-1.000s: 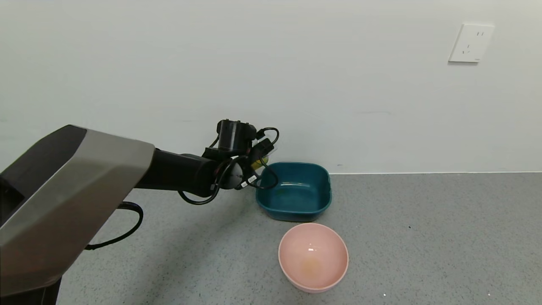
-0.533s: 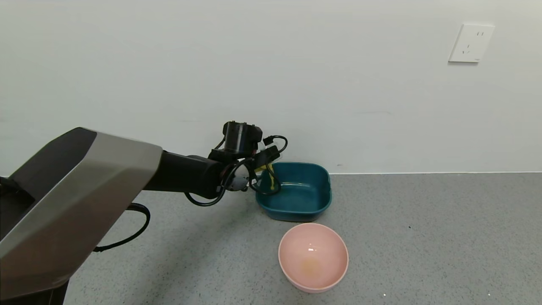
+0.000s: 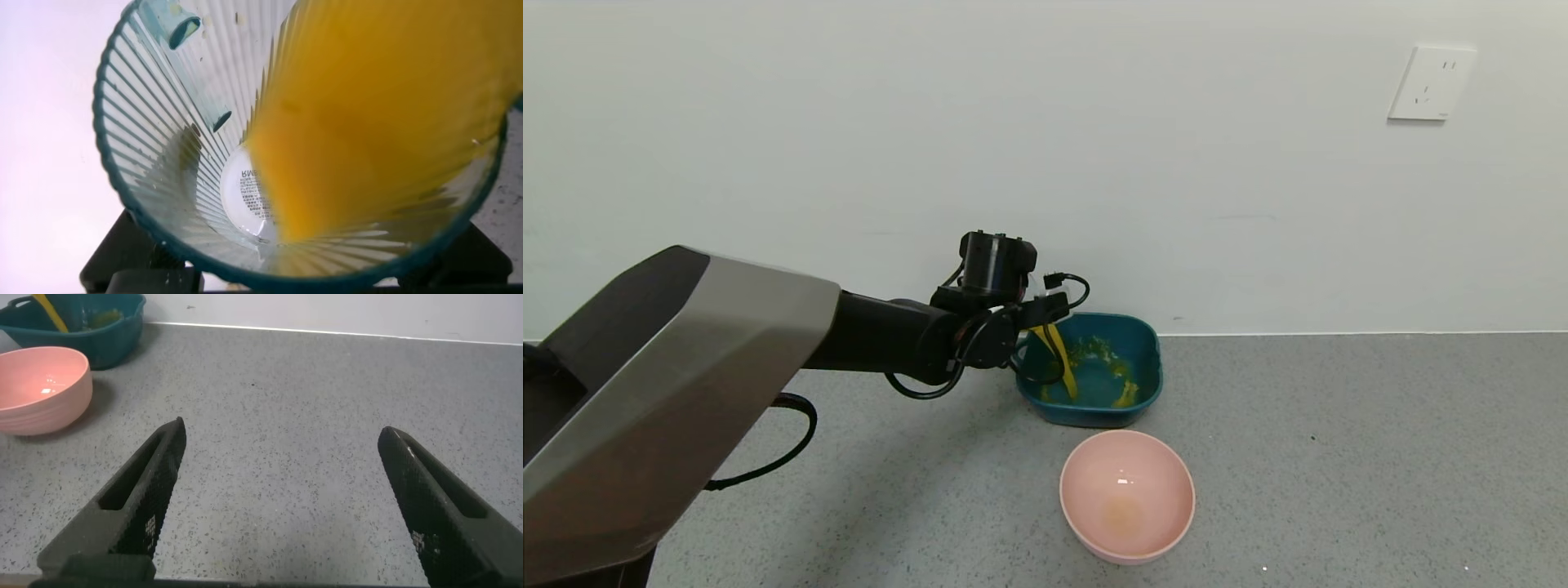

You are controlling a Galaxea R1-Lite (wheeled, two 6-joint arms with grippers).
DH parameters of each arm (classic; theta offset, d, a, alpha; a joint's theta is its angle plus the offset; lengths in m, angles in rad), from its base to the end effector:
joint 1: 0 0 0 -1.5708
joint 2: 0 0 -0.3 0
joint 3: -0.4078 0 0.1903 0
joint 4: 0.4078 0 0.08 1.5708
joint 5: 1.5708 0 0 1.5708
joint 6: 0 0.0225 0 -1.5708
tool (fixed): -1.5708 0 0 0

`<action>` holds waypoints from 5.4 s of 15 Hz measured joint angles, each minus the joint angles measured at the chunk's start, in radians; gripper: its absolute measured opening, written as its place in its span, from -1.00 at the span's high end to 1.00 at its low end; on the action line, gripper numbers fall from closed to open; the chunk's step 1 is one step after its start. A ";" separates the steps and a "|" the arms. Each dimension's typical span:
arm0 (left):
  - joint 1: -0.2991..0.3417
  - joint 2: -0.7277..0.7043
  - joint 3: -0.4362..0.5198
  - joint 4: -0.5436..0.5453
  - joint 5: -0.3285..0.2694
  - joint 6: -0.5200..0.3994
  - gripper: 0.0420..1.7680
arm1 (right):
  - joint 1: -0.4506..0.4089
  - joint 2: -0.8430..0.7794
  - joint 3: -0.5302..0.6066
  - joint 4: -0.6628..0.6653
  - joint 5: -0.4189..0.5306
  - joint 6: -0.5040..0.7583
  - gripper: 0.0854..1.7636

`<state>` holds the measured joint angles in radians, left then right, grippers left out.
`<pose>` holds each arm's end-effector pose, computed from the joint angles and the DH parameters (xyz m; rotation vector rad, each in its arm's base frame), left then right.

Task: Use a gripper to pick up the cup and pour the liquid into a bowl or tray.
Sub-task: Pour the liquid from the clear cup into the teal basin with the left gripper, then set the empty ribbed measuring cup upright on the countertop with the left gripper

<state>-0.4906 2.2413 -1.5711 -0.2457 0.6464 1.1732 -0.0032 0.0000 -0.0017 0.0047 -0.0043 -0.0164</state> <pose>0.4117 -0.2045 0.1453 1.3859 0.4153 -0.0763 -0.0229 0.0000 0.0755 -0.0164 0.0031 -0.0075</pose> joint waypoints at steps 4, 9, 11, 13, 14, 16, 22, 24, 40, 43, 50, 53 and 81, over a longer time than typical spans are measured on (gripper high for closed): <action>-0.003 -0.001 0.000 0.000 0.014 0.084 -0.45 | 0.000 0.000 0.000 0.000 0.000 0.000 -0.94; -0.017 -0.001 0.001 -0.001 0.061 0.183 -0.45 | 0.000 0.000 0.000 0.000 0.000 0.000 -0.94; -0.022 -0.002 0.001 -0.002 0.063 0.239 -0.45 | 0.000 0.000 0.000 0.000 0.000 0.000 -0.94; -0.021 -0.003 0.001 -0.003 0.078 0.288 -0.45 | 0.000 0.000 0.000 0.000 0.000 0.000 -0.94; -0.022 -0.004 0.001 -0.003 0.082 0.312 -0.45 | 0.000 0.000 0.000 0.000 0.001 0.000 -0.94; -0.031 -0.005 0.001 -0.004 0.113 0.359 -0.45 | 0.000 0.000 0.000 0.000 0.000 0.000 -0.94; -0.056 -0.011 0.005 -0.006 0.157 0.470 -0.44 | 0.000 0.000 0.000 0.000 0.000 0.000 -0.94; -0.060 -0.013 0.007 -0.005 0.162 0.473 -0.44 | 0.000 0.000 0.000 0.000 0.000 0.000 -0.94; -0.100 -0.039 0.073 -0.045 0.170 -0.118 -0.44 | 0.000 0.000 0.000 0.000 0.000 0.000 -0.94; -0.098 -0.070 0.110 0.008 0.149 -0.326 -0.44 | 0.000 0.000 0.000 0.000 0.000 0.000 -0.94; -0.047 -0.227 0.220 0.151 -0.043 -0.845 -0.44 | 0.000 0.000 0.000 0.000 0.001 0.000 -0.94; -0.021 -0.283 0.270 0.148 -0.079 -1.033 -0.44 | 0.000 0.000 0.000 0.000 0.001 0.000 -0.94; 0.219 -0.287 0.583 -0.158 -0.318 -1.300 -0.44 | 0.000 0.000 0.000 0.000 0.000 0.000 -0.94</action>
<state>-0.2713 1.9547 -0.9881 -0.4036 0.3285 -0.1264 -0.0032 0.0000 -0.0017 0.0047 -0.0043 -0.0164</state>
